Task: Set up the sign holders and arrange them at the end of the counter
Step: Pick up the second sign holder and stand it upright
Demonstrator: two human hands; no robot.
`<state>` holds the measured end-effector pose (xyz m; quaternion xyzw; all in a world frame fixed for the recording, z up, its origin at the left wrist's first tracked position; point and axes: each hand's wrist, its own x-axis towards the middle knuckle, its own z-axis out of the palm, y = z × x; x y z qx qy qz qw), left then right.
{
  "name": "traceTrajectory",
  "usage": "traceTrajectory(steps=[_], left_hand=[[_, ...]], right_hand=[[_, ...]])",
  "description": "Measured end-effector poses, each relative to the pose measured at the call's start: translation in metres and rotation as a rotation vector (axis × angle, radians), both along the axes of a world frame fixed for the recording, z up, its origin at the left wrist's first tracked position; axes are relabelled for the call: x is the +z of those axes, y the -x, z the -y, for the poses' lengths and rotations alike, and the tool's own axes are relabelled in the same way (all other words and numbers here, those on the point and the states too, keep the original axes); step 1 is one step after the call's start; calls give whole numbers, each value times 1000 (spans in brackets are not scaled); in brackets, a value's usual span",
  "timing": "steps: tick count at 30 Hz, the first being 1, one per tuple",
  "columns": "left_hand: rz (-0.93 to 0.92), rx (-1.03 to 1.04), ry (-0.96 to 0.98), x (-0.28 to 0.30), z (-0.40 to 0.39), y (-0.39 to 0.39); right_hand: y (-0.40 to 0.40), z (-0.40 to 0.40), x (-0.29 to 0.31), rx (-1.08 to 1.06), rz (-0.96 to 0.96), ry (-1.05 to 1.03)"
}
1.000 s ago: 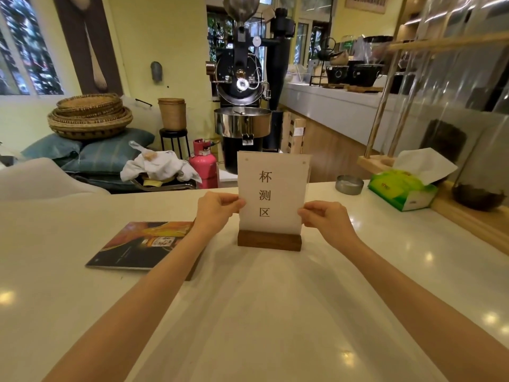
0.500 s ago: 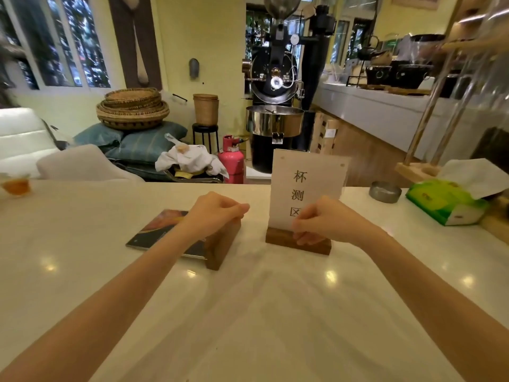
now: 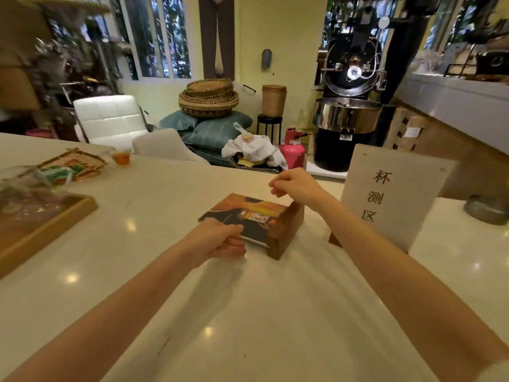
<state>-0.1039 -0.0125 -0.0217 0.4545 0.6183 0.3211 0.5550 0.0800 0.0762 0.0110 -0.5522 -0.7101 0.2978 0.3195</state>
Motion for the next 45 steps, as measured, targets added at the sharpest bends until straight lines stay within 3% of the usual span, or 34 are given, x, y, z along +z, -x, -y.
traceTrajectory(steps=[4,8,11,17,20,26,31,34,45], left_hand=[[399,148,209,-16,4,-6],[543,240,182,-17,-1,-13],[574,345,99,-20,-4,-19],[466,456,-64,-26,-12,-17],[248,480,-219,-22,-15,-12],[14,449,-527,-13,-7,-16],[-201,382,-751,-18,10,-30],[-220,332,-834,-21,22,-39],[-339,236,-928,-25,30,-46]], right_hand=[[6,-22,-12,-22,301,118],[10,-26,-17,1,512,142],[7,-29,-14,-12,474,171],[1,-26,-18,-120,235,238],[0,-18,-21,-135,29,205],[-3,-1,-32,-153,-284,62],[-10,13,-42,-225,-298,-21],[-15,23,-47,-257,-302,-18],[-26,55,-45,-158,-279,78]])
